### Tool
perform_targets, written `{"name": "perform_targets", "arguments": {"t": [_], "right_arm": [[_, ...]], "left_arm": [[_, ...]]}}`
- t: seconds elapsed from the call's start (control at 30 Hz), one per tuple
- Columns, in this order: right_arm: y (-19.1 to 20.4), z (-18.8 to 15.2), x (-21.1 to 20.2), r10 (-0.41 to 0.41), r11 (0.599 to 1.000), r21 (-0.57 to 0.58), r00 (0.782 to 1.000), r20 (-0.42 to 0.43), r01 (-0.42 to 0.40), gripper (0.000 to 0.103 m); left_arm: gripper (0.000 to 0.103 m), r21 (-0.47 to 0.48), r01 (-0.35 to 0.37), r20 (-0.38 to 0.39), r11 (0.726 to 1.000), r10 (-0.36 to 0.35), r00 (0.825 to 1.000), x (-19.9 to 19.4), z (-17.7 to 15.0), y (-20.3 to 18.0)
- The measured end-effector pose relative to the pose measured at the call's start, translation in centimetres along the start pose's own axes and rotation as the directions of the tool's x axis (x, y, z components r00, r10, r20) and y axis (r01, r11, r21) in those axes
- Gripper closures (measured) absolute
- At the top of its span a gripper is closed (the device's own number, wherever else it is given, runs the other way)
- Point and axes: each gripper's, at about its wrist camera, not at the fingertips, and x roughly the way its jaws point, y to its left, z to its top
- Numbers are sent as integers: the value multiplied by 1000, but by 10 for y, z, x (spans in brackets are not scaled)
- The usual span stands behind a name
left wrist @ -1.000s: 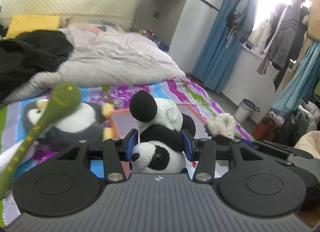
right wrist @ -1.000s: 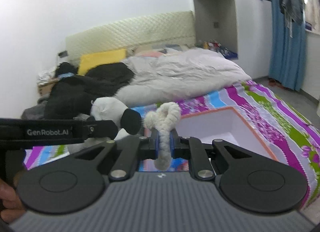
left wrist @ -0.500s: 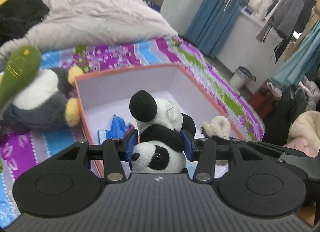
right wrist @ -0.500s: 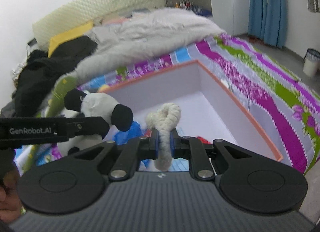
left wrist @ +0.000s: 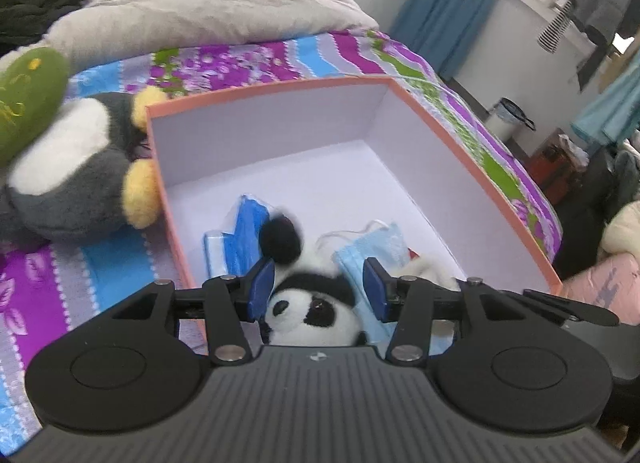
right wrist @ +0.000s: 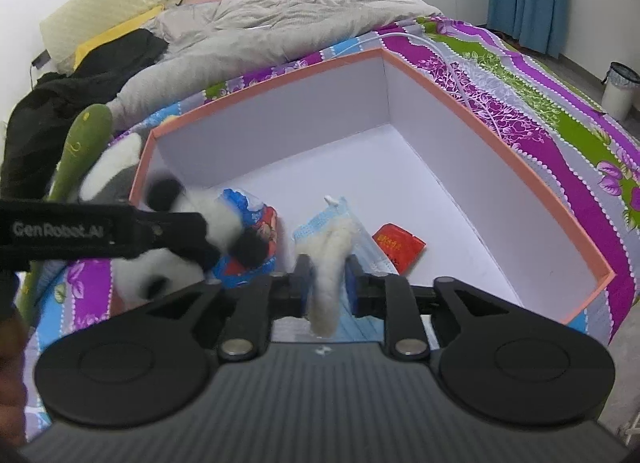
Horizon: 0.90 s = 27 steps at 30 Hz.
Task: Organize soft objects
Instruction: 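Open left tool dropping panda in box while right tool drops the hair tie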
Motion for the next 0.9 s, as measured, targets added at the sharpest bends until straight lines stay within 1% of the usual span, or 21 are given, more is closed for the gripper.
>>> {"name": "perform_targets", "arguments": {"t": [0.03,0.07,0.23,0.3,0.37,0.53,0.7,0.9], "right_arm": [[0,1,-3,9,1000,4,1000,5,-9,66],[1,2,-7,11,1000,5,1000,15,-11,64],[12,6,-40,22,1000,-17,997,77,-21,64],[17,9,-57,23,999,-26,994,109,-20,64],[22,10,-75,30,999,-28,990,139,-27,64],[33,12,-124,47,998,-45,977,208,-38,64],[45,10,-172,53,997,-72,959,278,-35,64],[53,0,-214,63,996,-74,941,332,-40,64]], "left_arm": [[47,-2,-1,4,1000,1,1000,-5,1,1],[46,-1,-3,11,1000,3,1000,-10,1,2],[46,20,3,54,1000,-4,999,-49,2,-1],[46,35,19,67,999,-22,998,-69,0,-6],[46,38,32,98,999,-36,995,-91,-1,-8],[46,68,47,166,997,-58,984,-151,-9,-19],[46,105,53,213,993,-75,974,-203,-24,-30],[46,132,53,260,990,-87,962,-254,-42,-39]]}}
